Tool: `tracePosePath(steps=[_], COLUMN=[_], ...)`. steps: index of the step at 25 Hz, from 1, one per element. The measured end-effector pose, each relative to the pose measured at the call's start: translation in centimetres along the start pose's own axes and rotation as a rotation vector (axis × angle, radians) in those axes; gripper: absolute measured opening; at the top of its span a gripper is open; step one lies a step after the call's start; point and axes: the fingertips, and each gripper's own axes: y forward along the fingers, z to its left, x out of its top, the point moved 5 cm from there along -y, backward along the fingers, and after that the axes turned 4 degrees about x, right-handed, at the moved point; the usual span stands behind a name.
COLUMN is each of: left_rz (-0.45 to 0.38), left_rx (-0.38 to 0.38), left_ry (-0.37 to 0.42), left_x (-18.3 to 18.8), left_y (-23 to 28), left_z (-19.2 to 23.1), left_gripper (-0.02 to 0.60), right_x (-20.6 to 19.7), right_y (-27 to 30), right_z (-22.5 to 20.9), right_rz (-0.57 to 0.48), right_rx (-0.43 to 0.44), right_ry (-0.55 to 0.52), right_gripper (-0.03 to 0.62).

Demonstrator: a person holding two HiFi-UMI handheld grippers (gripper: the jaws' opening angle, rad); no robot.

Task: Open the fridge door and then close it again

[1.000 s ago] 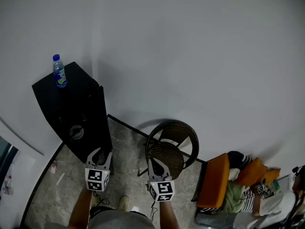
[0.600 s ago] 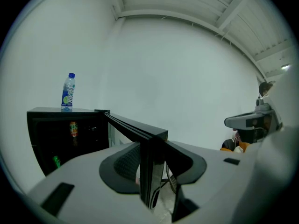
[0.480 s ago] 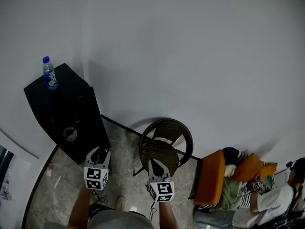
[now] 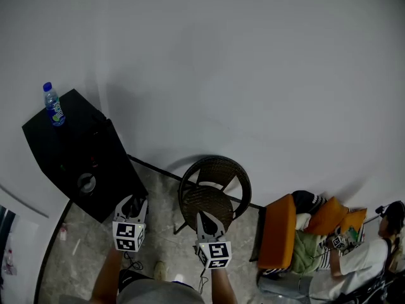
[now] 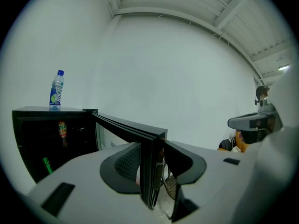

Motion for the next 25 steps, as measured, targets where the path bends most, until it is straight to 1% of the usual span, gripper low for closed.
tracePosePath(steps=[25], left_rz=[0.005], left_rx=[-0.055], left_ry=[0.013], left_x=[1.2], left_y=[5.7], left_z=[-3.7], left_gripper=[0.127], right_x=[-1.1], right_y=[-1.5], right_z=[-5.3], right_rz=[0.017], right_rx=[-0.114], right_ry=[0.041], right_gripper=[0.025])
